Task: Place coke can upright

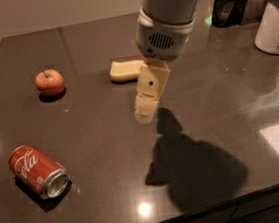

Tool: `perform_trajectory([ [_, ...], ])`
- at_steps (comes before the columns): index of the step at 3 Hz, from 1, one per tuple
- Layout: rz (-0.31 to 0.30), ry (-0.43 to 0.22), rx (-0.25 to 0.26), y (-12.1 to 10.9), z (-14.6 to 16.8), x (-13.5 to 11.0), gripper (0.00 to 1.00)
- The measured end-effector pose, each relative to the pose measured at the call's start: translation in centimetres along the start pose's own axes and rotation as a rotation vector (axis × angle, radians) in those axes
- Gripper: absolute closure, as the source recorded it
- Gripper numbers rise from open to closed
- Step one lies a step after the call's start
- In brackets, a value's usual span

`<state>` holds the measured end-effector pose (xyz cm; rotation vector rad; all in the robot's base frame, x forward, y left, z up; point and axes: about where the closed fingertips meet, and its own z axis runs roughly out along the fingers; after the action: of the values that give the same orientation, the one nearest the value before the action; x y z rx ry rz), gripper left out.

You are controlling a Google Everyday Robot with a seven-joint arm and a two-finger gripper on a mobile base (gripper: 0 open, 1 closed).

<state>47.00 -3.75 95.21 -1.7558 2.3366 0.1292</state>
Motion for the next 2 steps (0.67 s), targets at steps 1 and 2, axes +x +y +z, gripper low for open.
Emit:
perform_trajectory([
  [1, 0.026, -0.017, -0.031, 2.2, 1.7, -2.9, 0.0],
  [2, 0.033, -0.023, -0.058, 3.9, 3.7, -5.7, 0.0],
])
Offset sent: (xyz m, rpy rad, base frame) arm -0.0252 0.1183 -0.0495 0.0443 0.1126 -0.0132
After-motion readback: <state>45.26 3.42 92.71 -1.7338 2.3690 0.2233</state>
